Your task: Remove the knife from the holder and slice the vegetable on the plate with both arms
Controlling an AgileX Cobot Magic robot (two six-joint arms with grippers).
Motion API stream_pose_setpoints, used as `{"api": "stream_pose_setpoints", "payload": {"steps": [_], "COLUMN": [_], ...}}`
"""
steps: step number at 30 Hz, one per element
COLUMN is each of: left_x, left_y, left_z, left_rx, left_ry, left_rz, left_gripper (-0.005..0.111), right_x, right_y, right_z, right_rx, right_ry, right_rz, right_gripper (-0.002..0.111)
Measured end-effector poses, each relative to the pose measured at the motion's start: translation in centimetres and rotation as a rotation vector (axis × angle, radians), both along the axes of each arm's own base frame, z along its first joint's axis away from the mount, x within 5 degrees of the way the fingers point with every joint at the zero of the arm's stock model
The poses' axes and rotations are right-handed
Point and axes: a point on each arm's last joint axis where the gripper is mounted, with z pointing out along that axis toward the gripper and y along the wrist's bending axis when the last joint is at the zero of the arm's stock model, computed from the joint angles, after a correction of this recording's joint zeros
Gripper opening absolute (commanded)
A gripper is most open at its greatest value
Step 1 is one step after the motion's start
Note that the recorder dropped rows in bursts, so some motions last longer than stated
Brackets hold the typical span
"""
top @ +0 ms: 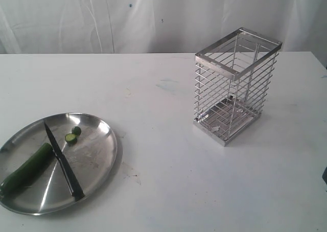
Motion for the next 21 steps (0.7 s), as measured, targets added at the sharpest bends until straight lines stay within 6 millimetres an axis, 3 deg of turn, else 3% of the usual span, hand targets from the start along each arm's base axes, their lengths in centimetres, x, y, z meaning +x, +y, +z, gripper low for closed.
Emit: {"api": "stream_pose_setpoints", "payload": {"steps": [8,21], "left_x": [1.4,3.2], "left_y": [0.8,1.1], "left_z": [-0.4,-8.1], "left_rx": [0.002,-0.021], "left_ry": [-0.232,-0.025], "left_rz": [0.066,0.076], "left_gripper": [0.000,0.000], "right_x": [0.0,0.0], "right_y": [0.0,0.0], "right_z": [0.0,0.0], "right_rx": [0.000,0.000], "right_ry": [0.000,0.000], "right_rz": [0.000,0.000], "right_gripper": [0.000,0.000]}}
